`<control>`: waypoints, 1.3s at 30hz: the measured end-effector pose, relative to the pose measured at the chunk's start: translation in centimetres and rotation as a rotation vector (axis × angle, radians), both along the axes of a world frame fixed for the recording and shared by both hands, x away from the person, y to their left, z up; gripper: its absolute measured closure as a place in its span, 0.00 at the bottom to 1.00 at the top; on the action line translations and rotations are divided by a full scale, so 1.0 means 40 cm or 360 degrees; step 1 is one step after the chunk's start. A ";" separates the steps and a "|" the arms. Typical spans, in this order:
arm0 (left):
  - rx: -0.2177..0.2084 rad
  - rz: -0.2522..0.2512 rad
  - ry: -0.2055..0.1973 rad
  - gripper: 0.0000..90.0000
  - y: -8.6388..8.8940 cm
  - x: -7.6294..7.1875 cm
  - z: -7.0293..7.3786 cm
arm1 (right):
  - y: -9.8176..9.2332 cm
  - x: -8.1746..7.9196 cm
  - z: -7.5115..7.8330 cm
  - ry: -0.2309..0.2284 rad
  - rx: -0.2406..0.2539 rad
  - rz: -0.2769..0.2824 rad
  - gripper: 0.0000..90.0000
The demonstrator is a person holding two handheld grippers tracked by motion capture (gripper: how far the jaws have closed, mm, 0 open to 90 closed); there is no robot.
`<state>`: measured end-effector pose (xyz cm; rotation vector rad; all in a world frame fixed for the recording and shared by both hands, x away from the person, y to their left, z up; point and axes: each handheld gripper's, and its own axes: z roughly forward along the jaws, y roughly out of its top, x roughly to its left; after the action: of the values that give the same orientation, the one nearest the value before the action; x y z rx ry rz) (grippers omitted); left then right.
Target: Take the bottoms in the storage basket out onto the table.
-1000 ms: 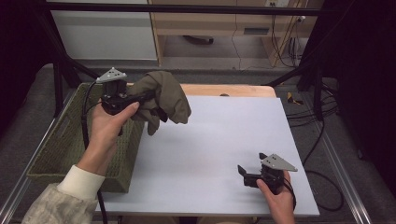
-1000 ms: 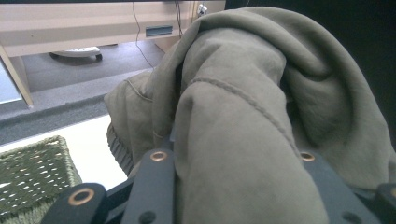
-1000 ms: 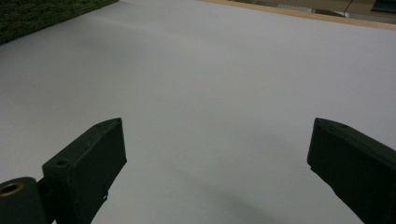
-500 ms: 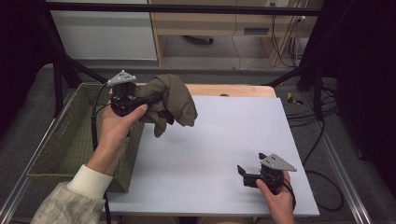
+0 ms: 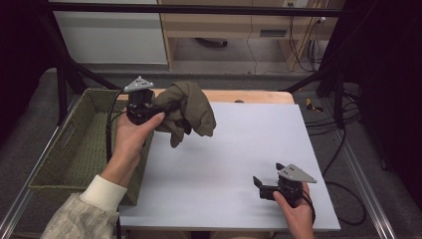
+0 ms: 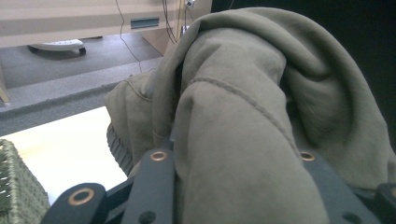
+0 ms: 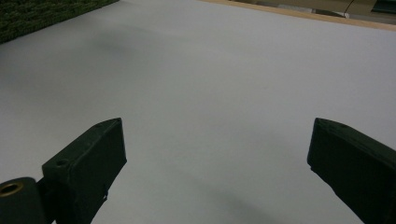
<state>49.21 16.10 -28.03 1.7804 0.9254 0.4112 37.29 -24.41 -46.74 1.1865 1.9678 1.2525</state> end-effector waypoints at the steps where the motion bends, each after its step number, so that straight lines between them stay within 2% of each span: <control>1: 0.0001 0.0000 0.0000 0.74 -0.002 0.000 0.000 | 0.000 0.000 0.000 0.0002 0.0000 -0.0001 0.05; 15: 0.0008 -0.0011 0.0022 0.74 -0.051 0.021 -0.019 | 0.000 0.000 0.001 -0.0007 -0.0004 -0.0001 0.05; 39: 0.0038 -0.0046 0.0075 0.74 -0.096 0.030 -0.060 | 0.001 -0.001 0.001 -0.0004 -0.0004 0.0001 0.05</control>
<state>50.42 12.27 -30.45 1.8294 0.9301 0.3648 37.26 -24.36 -46.71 1.1826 1.9677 1.2506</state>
